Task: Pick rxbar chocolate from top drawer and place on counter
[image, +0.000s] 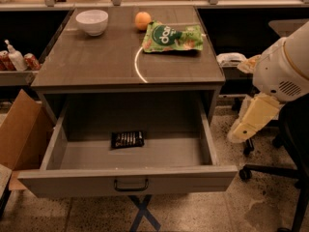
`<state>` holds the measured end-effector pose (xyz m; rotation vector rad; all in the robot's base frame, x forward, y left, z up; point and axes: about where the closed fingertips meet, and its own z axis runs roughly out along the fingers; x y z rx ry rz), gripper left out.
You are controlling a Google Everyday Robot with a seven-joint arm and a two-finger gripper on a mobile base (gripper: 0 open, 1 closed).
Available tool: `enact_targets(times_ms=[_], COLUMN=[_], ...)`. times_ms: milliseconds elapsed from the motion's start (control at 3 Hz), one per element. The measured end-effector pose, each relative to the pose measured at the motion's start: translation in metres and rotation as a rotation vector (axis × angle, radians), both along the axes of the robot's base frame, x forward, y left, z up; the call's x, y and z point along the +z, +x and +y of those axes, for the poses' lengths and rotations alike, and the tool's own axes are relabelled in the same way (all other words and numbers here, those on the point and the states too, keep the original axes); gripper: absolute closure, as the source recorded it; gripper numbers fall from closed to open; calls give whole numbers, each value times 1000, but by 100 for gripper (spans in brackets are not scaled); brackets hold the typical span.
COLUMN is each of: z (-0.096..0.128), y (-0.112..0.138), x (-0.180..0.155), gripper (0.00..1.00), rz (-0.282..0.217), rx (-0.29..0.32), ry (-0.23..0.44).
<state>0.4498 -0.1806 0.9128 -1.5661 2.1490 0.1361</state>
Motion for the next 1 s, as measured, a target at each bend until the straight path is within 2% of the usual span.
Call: enact_targets(times_ms=[333,667,1000], z=[0,12,38], y=[0,10,21], x=[0,-36,-89], gripper=[0,0,0], rz=[0,38,83], rx=[1,48,105], ry=[0,47,117])
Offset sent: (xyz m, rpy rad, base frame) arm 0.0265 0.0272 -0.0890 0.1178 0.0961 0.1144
